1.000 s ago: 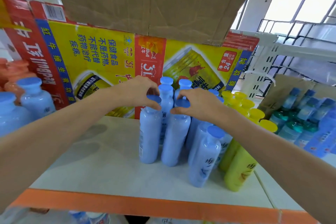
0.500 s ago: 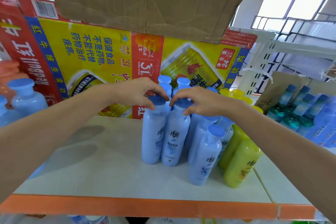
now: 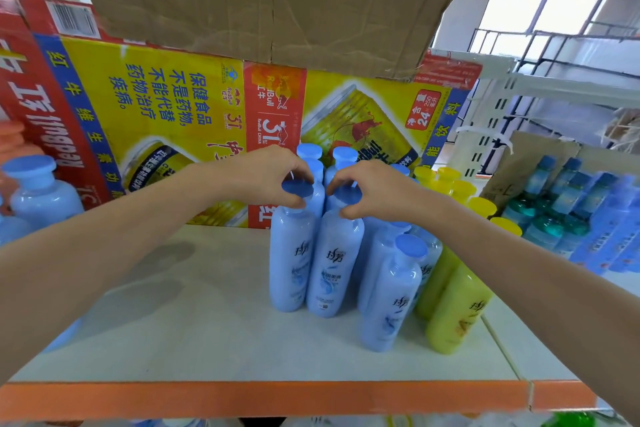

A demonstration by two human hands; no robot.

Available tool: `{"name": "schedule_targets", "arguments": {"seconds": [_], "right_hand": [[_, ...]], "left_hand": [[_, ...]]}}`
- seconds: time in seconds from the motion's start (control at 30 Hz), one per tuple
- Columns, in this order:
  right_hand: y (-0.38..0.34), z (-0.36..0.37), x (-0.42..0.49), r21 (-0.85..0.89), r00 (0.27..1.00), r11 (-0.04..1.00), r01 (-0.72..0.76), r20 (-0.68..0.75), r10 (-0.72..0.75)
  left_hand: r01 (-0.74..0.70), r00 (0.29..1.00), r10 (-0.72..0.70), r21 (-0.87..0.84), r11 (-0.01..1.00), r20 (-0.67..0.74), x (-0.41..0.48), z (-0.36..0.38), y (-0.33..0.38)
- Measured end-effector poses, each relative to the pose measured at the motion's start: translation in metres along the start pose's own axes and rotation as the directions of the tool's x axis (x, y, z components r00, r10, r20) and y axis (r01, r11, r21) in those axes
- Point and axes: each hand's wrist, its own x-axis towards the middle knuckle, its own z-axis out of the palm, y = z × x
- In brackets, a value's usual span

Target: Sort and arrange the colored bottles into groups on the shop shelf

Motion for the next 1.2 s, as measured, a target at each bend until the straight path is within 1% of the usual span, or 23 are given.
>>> {"name": "schedule_targets", "arguments": {"seconds": [0.1, 0.2, 0.3, 0.37, 0.5, 0.6, 0.73, 0.97, 1.1, 1.2], "right_hand": [[0.0, -0.006, -0.003, 0.001, 1.0, 1.0, -0.02, -0.016, 0.02], [0.001, -0.015, -0.005, 0.012, 0.999, 1.0, -0.018, -0.032, 0.019], [0.004, -0.02, -0.005, 0.025, 1.0, 1.0, -0.015, -0.017, 0.016], [0.009, -0.019, -0.005, 0.05, 0.999, 0.998, -0.039, -0.014, 0.04], [0.016, -0.008, -0.004, 0.092, 0.998, 0.994, -0.055, -0.029, 0.058], [0.017, -0.003, -0.002, 0.101, 0.998, 0.994, -0.042, -0.044, 0.046], [0.018, -0.001, -0.002, 0.103, 0.997, 0.994, -0.039, -0.056, 0.045], [0.02, -0.002, -0.001, 0.122, 0.997, 0.992, -0.042, -0.065, 0.05], [0.02, -0.001, 0.002, 0.125, 0.996, 0.991, -0.038, -0.073, 0.047], [0.018, 0.001, 0.003, 0.107, 0.997, 0.994, -0.03, -0.063, 0.037]], "left_hand": [[-0.026, 0.999, 0.029, -0.062, 0.998, 0.044, 0.002, -0.002, 0.004], [-0.054, 0.994, 0.061, -0.079, 0.995, 0.086, 0.007, -0.005, 0.008], [-0.062, 0.994, 0.072, -0.112, 0.992, 0.082, 0.014, -0.006, 0.008], [-0.066, 0.994, 0.079, -0.155, 0.986, 0.08, 0.016, -0.005, 0.006], [-0.056, 0.99, 0.081, -0.205, 0.977, 0.116, 0.016, 0.003, 0.0], [-0.062, 0.991, 0.088, -0.233, 0.97, 0.099, 0.015, 0.008, -0.004], [-0.083, 0.993, 0.097, -0.186, 0.979, 0.068, 0.015, 0.01, -0.004], [-0.097, 0.993, 0.11, -0.266, 0.959, 0.035, 0.016, 0.012, -0.003], [-0.097, 0.994, 0.109, -0.262, 0.96, 0.032, 0.018, 0.012, -0.004], [-0.092, 0.995, 0.096, -0.268, 0.959, 0.002, 0.017, 0.016, -0.006]]}}
